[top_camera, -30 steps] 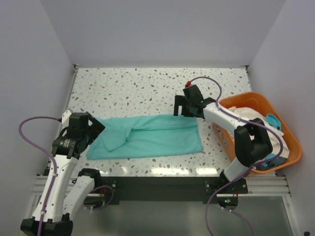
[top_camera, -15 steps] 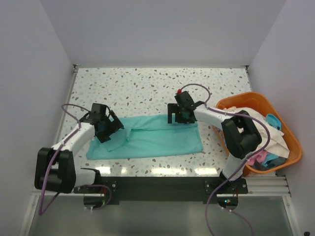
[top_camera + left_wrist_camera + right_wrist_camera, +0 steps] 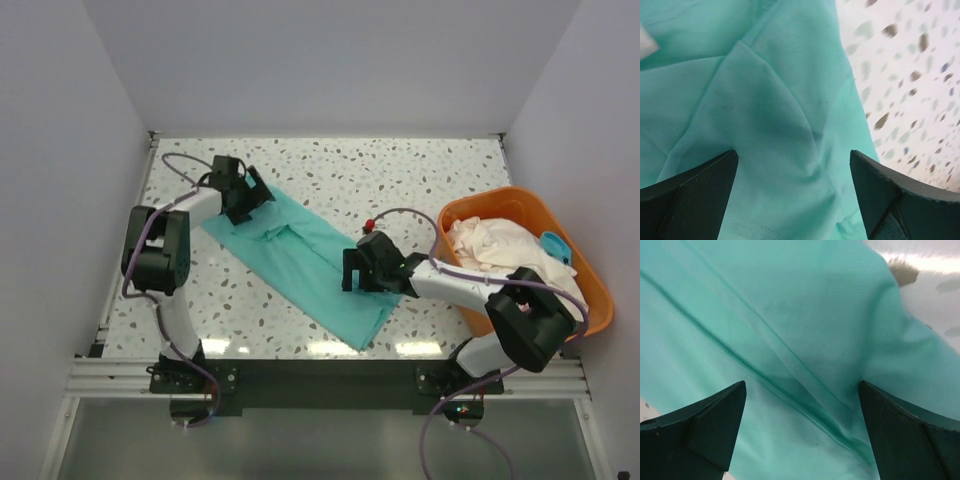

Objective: Fold and stack the t-shirts
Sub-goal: Fold the tshirt

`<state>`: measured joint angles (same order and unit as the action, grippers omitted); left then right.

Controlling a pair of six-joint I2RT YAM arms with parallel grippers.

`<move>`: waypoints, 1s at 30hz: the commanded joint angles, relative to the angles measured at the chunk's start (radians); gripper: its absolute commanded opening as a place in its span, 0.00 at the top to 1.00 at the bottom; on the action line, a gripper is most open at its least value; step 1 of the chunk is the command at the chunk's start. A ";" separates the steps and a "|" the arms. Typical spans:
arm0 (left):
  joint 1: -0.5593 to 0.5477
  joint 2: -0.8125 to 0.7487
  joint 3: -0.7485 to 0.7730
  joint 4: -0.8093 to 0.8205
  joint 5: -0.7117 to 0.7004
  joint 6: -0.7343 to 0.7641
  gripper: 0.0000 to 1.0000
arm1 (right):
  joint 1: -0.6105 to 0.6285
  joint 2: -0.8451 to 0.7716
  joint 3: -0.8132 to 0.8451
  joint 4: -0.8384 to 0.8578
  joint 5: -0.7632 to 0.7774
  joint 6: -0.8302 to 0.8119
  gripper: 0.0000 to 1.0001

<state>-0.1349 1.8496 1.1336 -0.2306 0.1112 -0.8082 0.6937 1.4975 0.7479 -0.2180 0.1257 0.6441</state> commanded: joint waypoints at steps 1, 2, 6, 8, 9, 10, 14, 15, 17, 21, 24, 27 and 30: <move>-0.054 0.256 0.190 0.034 0.044 0.050 0.00 | 0.096 -0.051 -0.088 -0.083 -0.008 0.164 0.01; -0.067 0.310 0.336 0.016 0.047 0.056 0.00 | 0.143 -0.059 -0.097 -0.083 -0.008 0.186 0.01; -0.121 0.616 0.710 -0.096 0.107 0.060 0.00 | 0.265 -0.080 -0.113 -0.089 -0.035 0.276 0.01; -0.129 0.698 0.893 -0.131 0.148 0.044 0.00 | 0.321 -0.077 -0.116 -0.069 -0.064 0.299 0.01; -0.132 0.758 0.938 -0.142 0.168 0.029 0.00 | 0.340 -0.072 -0.116 -0.048 -0.076 0.304 0.01; -0.134 0.778 0.974 -0.138 0.180 0.023 0.00 | 0.354 -0.066 -0.107 -0.041 -0.092 0.307 0.01; -0.146 0.787 0.987 -0.027 0.214 0.003 0.00 | 0.383 -0.088 -0.062 -0.040 -0.084 0.281 0.01; -0.156 0.772 0.977 0.026 0.219 0.004 0.00 | 0.383 -0.095 -0.050 -0.037 -0.078 0.275 0.01; -0.170 0.737 0.951 0.069 0.200 0.014 0.00 | 0.383 -0.117 0.005 -0.055 -0.049 0.246 0.01; -0.201 0.689 0.998 0.097 0.202 0.041 0.00 | 0.383 -0.163 0.123 -0.188 0.092 0.213 0.01; -0.216 0.639 1.103 0.056 0.229 0.058 0.00 | 0.383 -0.239 0.148 -0.215 0.123 0.213 0.01; -0.232 0.520 1.108 0.030 0.242 0.088 0.00 | 0.380 -0.316 0.143 -0.260 0.173 0.233 0.01; -0.249 0.381 1.068 -0.092 0.242 0.164 0.00 | 0.374 -0.356 0.148 -0.348 0.216 0.236 0.01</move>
<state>-0.3637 2.4760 2.1792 -0.2405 0.3222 -0.7399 1.0729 1.1759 0.8669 -0.4313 0.2455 0.8719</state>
